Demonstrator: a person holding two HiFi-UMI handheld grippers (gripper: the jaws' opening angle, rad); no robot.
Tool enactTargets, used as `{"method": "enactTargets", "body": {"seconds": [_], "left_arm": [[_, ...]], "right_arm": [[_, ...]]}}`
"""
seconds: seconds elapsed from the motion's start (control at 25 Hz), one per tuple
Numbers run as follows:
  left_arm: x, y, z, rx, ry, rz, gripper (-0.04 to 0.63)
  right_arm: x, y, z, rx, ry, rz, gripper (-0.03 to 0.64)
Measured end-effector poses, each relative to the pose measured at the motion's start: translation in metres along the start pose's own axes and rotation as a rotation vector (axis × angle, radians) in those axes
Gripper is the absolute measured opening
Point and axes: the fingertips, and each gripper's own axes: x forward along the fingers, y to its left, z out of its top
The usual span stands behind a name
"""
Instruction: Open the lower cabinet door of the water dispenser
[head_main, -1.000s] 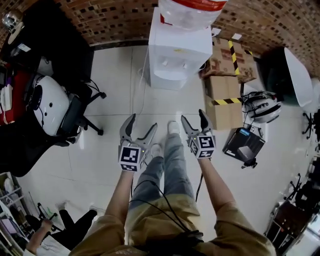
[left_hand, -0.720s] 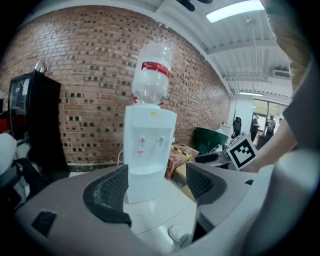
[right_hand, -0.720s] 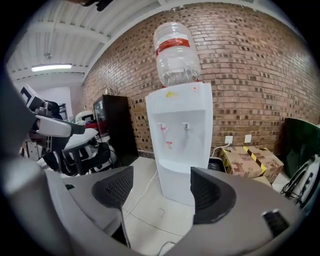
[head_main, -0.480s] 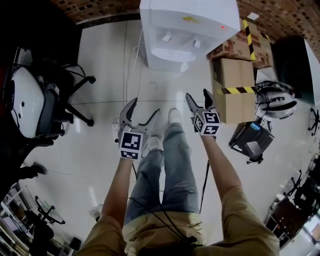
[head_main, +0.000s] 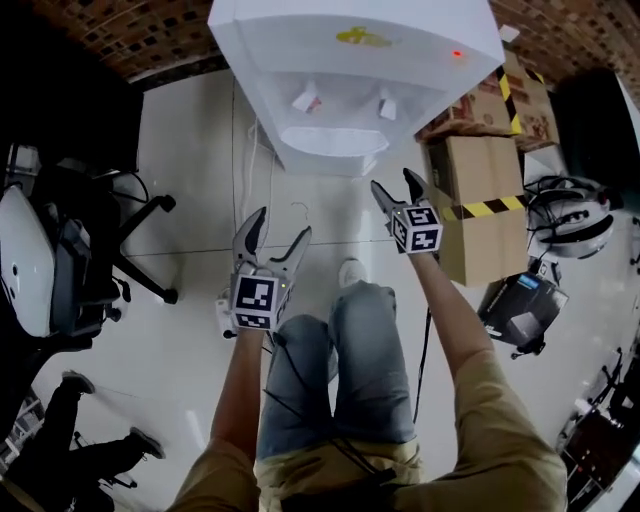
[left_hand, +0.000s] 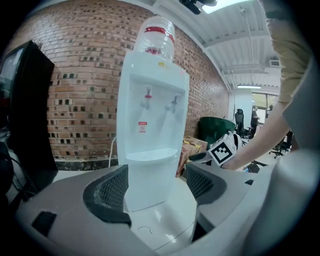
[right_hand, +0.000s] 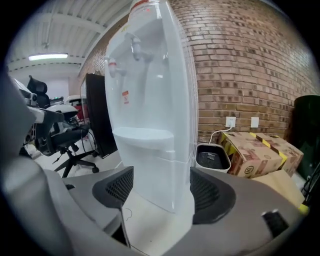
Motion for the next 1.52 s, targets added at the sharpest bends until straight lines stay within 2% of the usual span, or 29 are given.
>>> {"method": "enactTargets", "body": {"seconds": [0.16,0.24,0.36,0.56,0.72,0.84,0.92,1.04,1.16,1.36,1.44,1.52], "left_arm": [[0.028,0.013,-0.012,-0.007,-0.051,0.001,0.344],[0.034,0.017,-0.018,-0.002,-0.07,-0.001,0.344],[0.035,0.026,-0.027,-0.009,-0.082,0.021,0.344],[0.012,0.041,-0.043,-0.065,-0.054,0.076,0.344],[-0.014,0.031,-0.03,-0.12,-0.038,0.073,0.344],[-0.032,0.02,-0.016,-0.118,-0.014,0.065,0.344],[-0.05,0.011,-0.006,-0.134,-0.002,0.07,0.344],[-0.094,0.002,0.003,-0.173,0.027,0.09,0.344],[-0.133,-0.008,0.005,-0.196,0.056,0.116,0.344],[-0.19,0.001,0.002,-0.184,0.116,0.173,0.344],[-0.214,0.01,0.01,-0.196,0.121,0.207,0.344],[-0.233,0.012,0.021,-0.226,0.11,0.234,0.344]], "right_arm": [[0.054,-0.026,-0.016,-0.064,0.064,0.056,0.36],[0.074,-0.04,-0.017,-0.1,0.049,0.062,0.342],[0.086,-0.045,-0.009,-0.159,0.013,0.133,0.313],[0.077,-0.038,-0.009,-0.081,0.068,0.204,0.276],[0.049,-0.018,-0.029,-0.069,0.14,0.221,0.243],[0.014,0.015,-0.058,-0.093,0.226,0.275,0.179],[-0.008,0.045,-0.076,-0.088,0.286,0.33,0.179],[-0.033,0.115,-0.101,-0.04,0.353,0.436,0.179],[-0.044,0.183,-0.111,-0.004,0.372,0.503,0.179],[-0.029,0.286,-0.096,0.152,0.345,0.548,0.179],[-0.033,0.321,-0.079,0.172,0.338,0.576,0.181],[-0.052,0.344,-0.053,0.145,0.322,0.616,0.181]]}}
